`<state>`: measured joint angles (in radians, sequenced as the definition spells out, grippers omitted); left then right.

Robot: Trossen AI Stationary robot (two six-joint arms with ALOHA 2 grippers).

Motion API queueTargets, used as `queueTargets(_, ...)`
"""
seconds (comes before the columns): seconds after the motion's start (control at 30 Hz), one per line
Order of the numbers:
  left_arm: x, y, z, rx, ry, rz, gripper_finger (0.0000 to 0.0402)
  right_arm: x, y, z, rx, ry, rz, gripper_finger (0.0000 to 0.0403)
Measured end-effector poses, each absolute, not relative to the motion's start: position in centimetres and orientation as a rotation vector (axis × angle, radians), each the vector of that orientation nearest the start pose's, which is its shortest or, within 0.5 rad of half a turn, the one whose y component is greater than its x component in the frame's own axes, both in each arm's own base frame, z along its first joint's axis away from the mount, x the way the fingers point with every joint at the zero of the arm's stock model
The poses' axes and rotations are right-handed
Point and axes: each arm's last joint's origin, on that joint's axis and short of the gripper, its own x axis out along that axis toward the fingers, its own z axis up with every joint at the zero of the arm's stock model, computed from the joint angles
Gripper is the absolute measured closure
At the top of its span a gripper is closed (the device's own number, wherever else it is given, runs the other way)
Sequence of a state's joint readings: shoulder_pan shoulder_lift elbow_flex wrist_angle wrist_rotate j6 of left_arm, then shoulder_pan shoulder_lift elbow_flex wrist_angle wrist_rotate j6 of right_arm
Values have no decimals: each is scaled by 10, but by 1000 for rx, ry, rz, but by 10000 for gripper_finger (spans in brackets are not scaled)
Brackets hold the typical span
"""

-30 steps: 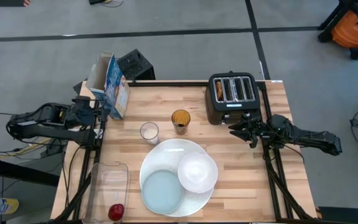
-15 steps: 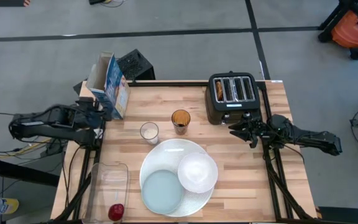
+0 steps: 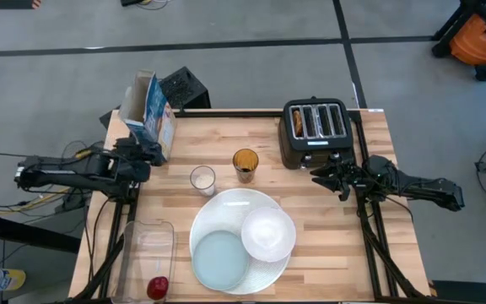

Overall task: Arrange a breakfast setting
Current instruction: Pour the cereal into the white bowl

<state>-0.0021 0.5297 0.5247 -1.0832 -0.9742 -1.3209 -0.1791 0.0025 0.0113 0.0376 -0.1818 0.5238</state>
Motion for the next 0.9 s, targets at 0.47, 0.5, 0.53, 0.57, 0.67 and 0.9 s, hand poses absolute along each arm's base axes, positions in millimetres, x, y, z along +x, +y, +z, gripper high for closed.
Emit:
queueTargets(0.47, 80, 25, 202, -479, 242, 1329, 3, 96, -12, 171, 515, -44, 15, 225)
queueTargets(0.5, 80, 25, 202, -468, 227, 1337, 3, 96, -12, 171, 515, -44, 15, 225)
queueTargets(0.53, 80, 26, 203, -458, 214, 1345, 3, 96, -12, 171, 515, -44, 14, 225)
queueTargets(0.57, 80, 26, 203, -446, 201, 1354, 3, 96, -12, 171, 515, -44, 15, 225)
queueTargets(0.67, 80, 26, 204, -426, 184, 1369, 3, 96, -12, 171, 515, -44, 14, 225)
queueTargets(0.9, 79, 27, 205, -370, 150, 1400, 3, 96, -12, 171, 515, -44, 15, 225)
